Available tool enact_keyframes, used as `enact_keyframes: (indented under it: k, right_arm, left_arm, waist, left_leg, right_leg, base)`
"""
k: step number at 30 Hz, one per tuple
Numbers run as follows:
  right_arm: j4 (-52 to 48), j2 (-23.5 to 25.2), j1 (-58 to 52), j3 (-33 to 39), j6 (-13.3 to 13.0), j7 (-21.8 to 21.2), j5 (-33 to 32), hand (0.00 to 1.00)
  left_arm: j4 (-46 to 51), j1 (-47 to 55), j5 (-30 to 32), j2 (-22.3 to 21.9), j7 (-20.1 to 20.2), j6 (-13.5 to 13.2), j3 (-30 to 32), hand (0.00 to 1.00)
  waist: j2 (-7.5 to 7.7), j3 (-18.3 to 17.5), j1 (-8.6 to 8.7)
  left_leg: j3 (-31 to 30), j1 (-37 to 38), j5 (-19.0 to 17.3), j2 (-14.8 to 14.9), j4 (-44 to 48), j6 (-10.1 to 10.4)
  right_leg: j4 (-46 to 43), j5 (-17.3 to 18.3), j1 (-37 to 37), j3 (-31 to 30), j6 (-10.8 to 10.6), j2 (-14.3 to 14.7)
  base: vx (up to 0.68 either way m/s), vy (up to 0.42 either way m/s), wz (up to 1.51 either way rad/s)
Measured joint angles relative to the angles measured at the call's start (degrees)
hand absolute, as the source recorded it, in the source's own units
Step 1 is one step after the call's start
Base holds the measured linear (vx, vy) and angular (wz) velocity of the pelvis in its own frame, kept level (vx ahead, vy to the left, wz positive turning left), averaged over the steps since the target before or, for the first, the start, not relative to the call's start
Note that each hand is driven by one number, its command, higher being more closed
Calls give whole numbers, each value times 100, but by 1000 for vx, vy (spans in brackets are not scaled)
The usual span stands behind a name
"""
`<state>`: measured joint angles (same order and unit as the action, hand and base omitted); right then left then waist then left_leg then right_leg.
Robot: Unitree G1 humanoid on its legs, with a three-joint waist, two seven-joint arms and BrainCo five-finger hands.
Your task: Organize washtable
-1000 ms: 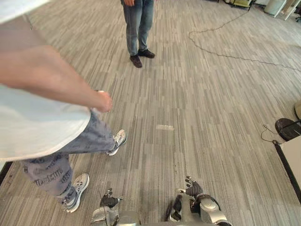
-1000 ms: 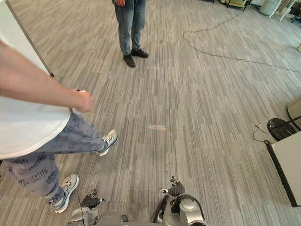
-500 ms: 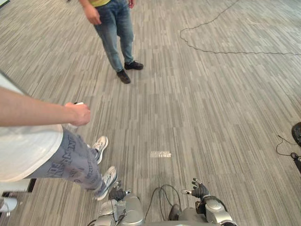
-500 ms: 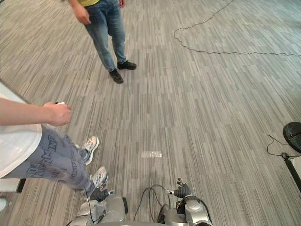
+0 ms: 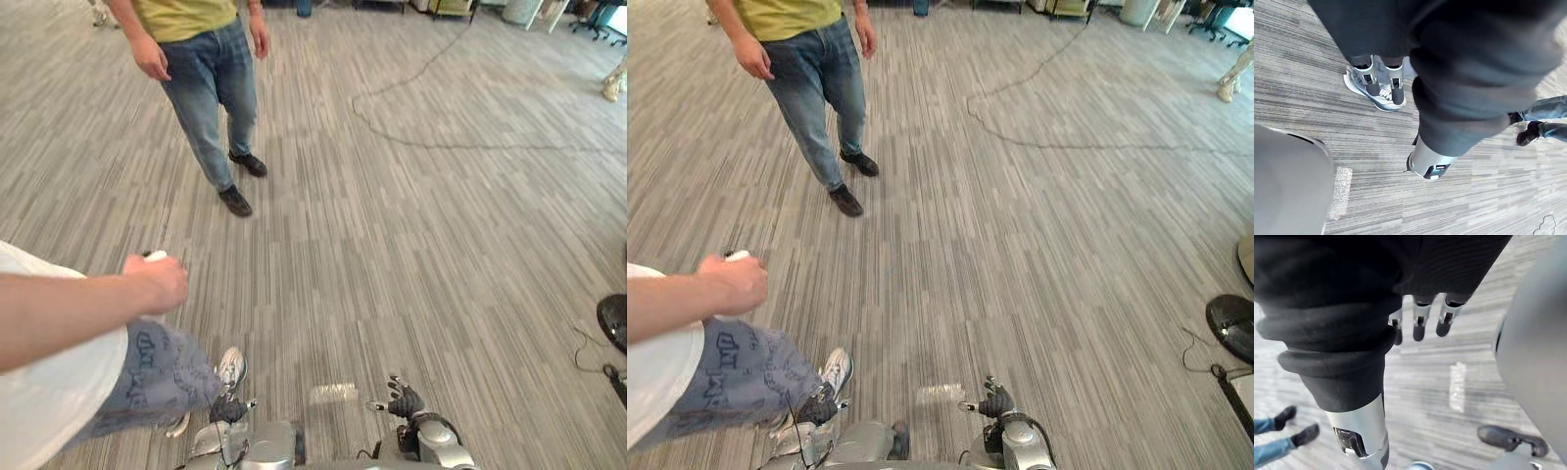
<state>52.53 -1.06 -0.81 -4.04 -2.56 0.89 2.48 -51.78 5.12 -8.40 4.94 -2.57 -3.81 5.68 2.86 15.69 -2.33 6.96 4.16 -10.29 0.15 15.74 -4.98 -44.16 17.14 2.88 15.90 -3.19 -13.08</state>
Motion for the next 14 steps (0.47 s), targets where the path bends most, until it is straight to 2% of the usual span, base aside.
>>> enact_keyframes:
  k: [1, 2, 3, 4, 5, 6, 10, 14]
  right_arm:
    - [-1, 2, 10, -4, -2, 2, -3, 0]
    - [0, 0, 34, -23, -3, 4, -2, 0]
    - [3, 1, 34, -35, -3, 4, -2, 0]
    - [13, 39, 19, -34, 5, 5, -3, 0]
    - [10, 38, 25, -31, 19, 0, -5, 0]
    - [23, -6, 4, -25, 30, 11, -5, 0]
    - [26, -60, -74, -19, 25, 19, -3, 0]
    - [123, -53, -83, -1, 26, 26, -1, 0]
  left_arm:
    - [-3, 3, 2, -3, 2, 11, -5, 0]
    - [-3, 4, 1, -21, 3, 17, -33, 0]
    - [-1, 8, 1, -16, 5, 17, -52, 0]
    - [5, 16, 5, 16, 7, 8, -47, 0]
    - [-16, -14, 14, 13, 4, 10, -47, 0]
    - [-78, 31, 15, -69, 3, 20, -56, 0]
    - [-108, 105, 39, -255, 2, 15, -45, 0]
    - [-177, 101, 57, -260, -4, 16, -44, 0]
  waist:
    - [7, -3, 10]
    - [16, -9, 24]
    - [30, -17, 24]
    - [187, -75, 4]
    - [219, -94, 12]
    - [3, -181, 15]
    - [-257, -367, 17]
    - [-194, -402, 43]
  left_leg:
    - [-29, 65, 1, 17, -74, 1]
    - [-61, 165, 0, 54, -195, 42]
    - [-68, 186, -7, 57, -205, 95]
    - [-155, 262, -108, -82, -208, 262]
    - [-216, 305, -160, -103, -213, 329]
    - [-249, 402, -157, 42, -304, 354]
    - [-311, 467, -214, 278, -593, 477]
    - [-401, 679, -234, 383, -754, 536]
  right_leg:
    - [309, -1, 99, -8, 0, 85]
    - [1208, -66, 242, -78, -14, 296]
    - [1717, -230, 248, -161, -7, 430]
    - [2572, -1242, 255, -384, 204, 508]
    - [2594, -1217, 208, -415, 143, 494]
    - [2720, -1299, 95, -366, 151, 604]
    - [3513, -1398, -225, -243, 146, 919]
    - [3865, -1429, -584, -138, 124, 1053]
  base:
    - [339, 23, 24]
    - [273, -5, 25]
    - [306, -32, 34]
    - [256, -74, 30]
    - [296, -79, 29]
    - [252, -70, 16]
    - [205, -61, 0]
    - [103, -28, 11]
